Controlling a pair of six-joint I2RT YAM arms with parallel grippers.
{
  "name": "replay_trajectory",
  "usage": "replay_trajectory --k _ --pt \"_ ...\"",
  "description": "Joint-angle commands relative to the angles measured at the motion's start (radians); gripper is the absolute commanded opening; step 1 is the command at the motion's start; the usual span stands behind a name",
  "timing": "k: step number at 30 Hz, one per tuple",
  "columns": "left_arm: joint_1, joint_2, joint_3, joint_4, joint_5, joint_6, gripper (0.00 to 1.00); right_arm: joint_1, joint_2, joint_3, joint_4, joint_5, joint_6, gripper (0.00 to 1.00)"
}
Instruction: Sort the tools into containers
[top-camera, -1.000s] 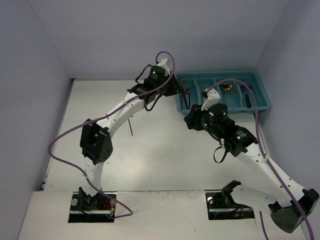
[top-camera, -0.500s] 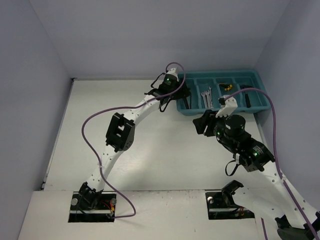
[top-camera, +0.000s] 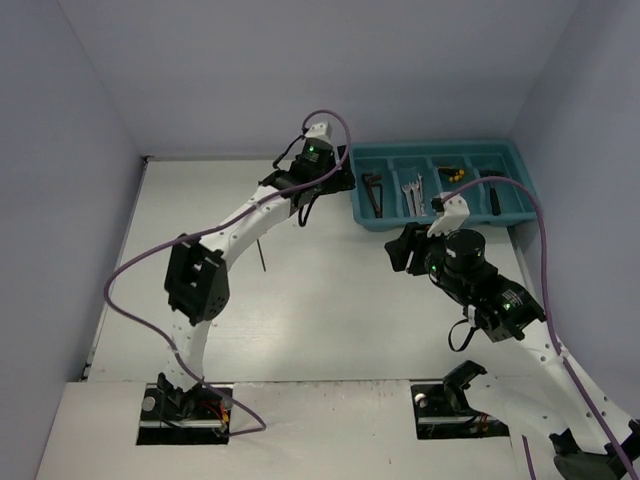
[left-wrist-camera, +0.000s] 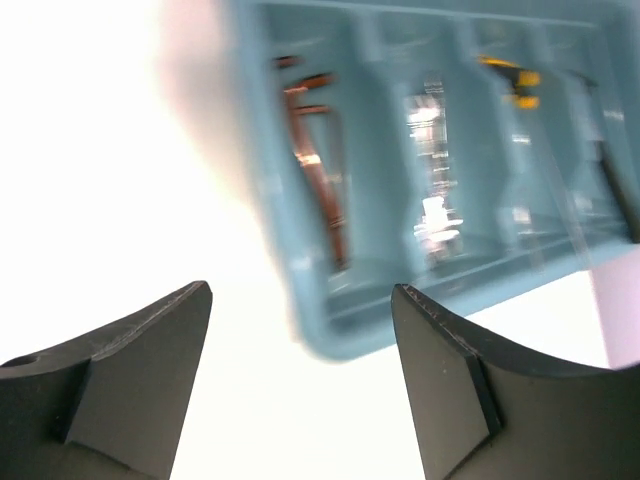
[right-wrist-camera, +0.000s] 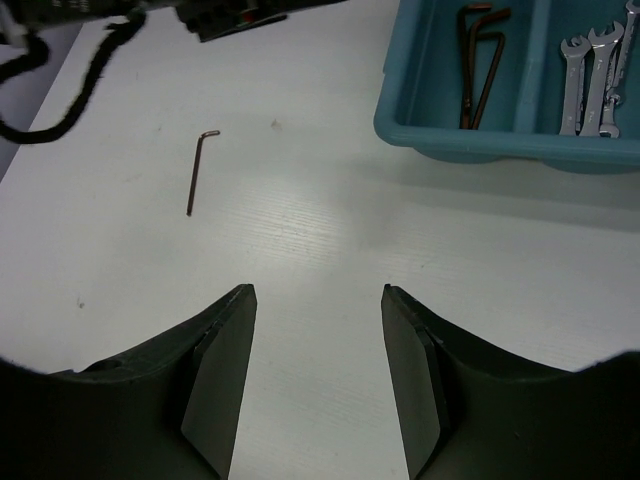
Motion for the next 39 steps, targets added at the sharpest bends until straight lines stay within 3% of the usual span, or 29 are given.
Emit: replay_trajectory --k 1,4,7,10,17,34,39 --pt "0.027 -0.121 -0.089 -0.206 -0.212 0.066 0.7 -0.007 0.03 0.016 0.045 0.021 -0.03 0.51" --pt "0.07 -0.151 -0.192 -0.282 -0.231 0.062 0.66 -0.007 0.047 0.016 0.045 0.012 -0.037 0.51" --pt "0.129 -0.167 -0.305 -0.285 -0.203 0.027 0.56 -0.007 0.057 0.012 0.045 0.011 -0.042 0.51" --pt "0.179 -0.169 -0.379 -0.286 -0.189 0.001 0.53 -0.007 0.064 0.014 0.045 0.009 -0.046 0.51" --pt "0.246 -0.11 -0.4 -0.329 -0.147 -0.015 0.48 -0.007 0.085 0.019 0.043 0.003 -0.055 0.52" --pt "0.256 -0.068 -0.517 -0.321 -0.06 -0.103 0.26 -0.007 0.082 0.023 0.045 0.012 -0.061 0.52" --pt "0.256 -0.061 -0.533 -0.321 -0.038 -0.104 0.12 -0.007 0.084 0.017 0.045 0.014 -0.06 0.52"
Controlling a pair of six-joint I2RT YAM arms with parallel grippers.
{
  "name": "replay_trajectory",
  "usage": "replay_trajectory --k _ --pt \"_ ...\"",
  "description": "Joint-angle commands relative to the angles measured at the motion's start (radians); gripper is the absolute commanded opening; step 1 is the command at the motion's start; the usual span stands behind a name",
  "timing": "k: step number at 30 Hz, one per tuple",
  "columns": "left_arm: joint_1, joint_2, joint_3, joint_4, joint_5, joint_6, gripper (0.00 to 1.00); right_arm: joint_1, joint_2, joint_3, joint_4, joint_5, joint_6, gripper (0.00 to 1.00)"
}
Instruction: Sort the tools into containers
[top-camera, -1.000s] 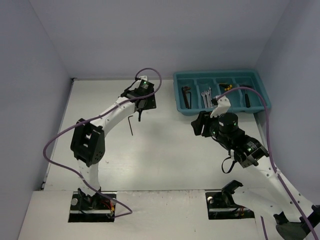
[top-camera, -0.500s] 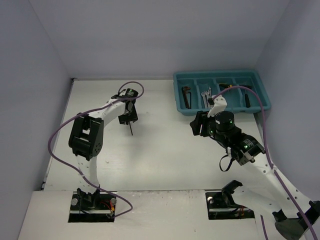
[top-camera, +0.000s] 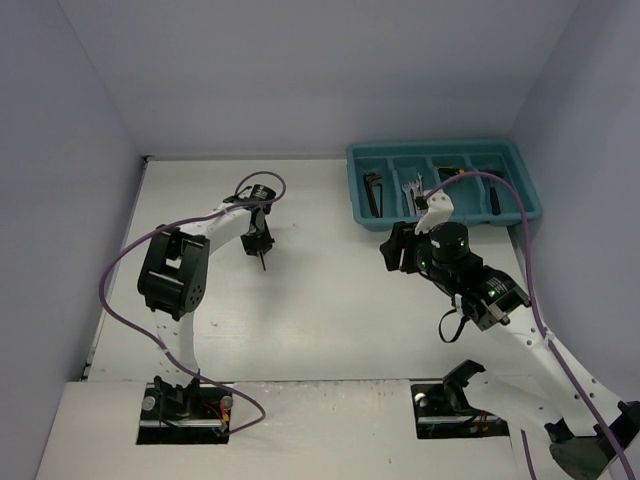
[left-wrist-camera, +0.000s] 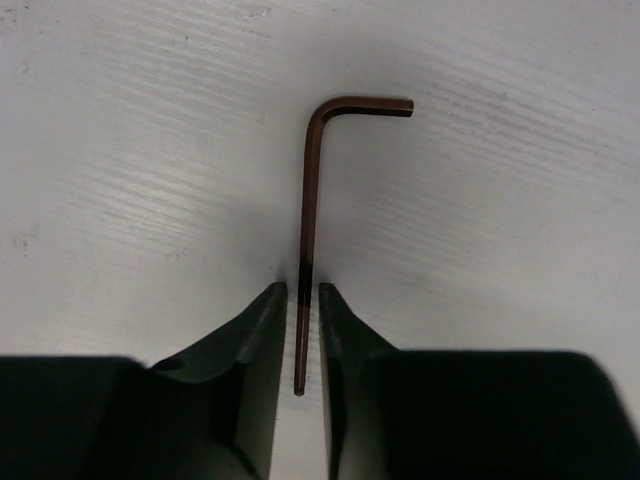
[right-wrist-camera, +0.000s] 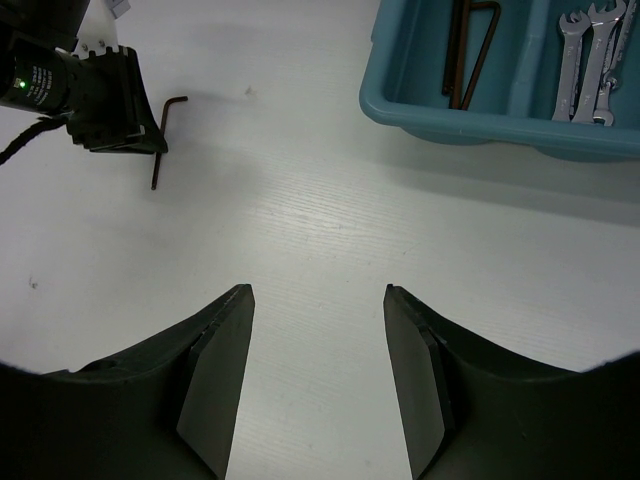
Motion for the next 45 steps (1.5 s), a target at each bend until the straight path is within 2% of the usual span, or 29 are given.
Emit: replay_trajectory --k 1,3,10,15,17,22,28,32,34,39,43,45 --pt "0.003 0.005 -0.033 -0.04 0.043 -0.022 0.05 -0.007 0.002 0.018 0.048 0.012 -0.005 0.52" --pt "0.001 0.005 -0.026 -0.04 0.055 -0.02 0.0 -0.007 0.001 0.021 0.048 0.013 -0.007 0.52" --pt "-0.055 -0.062 0.078 0.031 0.103 0.038 0.0 -0.007 -0.017 0.035 0.048 0.022 -0.001 0.52" --pt "-0.118 -0.113 0.176 0.163 0.188 0.038 0.0 -0.007 -0.047 0.03 0.046 0.026 0.011 0.52" --pt "-0.133 -0.113 0.215 0.286 0.247 -0.002 0.0 -0.007 -0.061 0.026 0.045 0.026 0.017 0.52" --pt "-0.171 -0.012 0.352 0.457 0.337 -0.063 0.0 -0.007 -0.071 0.03 0.044 0.026 0.03 0.53" --pt "-0.24 0.205 0.658 0.537 0.356 -0.12 0.0 -0.007 -0.032 0.085 0.044 0.021 0.013 0.53" --pt "-0.259 0.322 0.795 0.553 0.314 -0.154 0.01 -0.009 -0.021 0.101 0.044 0.018 0.011 0.53" --pt "-0.262 0.348 0.833 0.608 0.287 -0.154 0.07 -0.009 -0.022 0.101 0.044 0.02 0.009 0.53" --pt "-0.259 0.401 0.892 0.621 0.243 -0.139 0.44 -0.009 -0.03 0.098 0.044 0.04 -0.009 0.53" --pt "-0.262 0.366 0.897 0.583 0.237 -0.085 0.74 -0.009 -0.03 0.106 0.044 0.057 -0.025 0.54" --pt "-0.263 0.309 0.857 0.557 0.222 -0.039 0.8 -0.009 -0.034 0.107 0.043 0.067 -0.035 0.57"
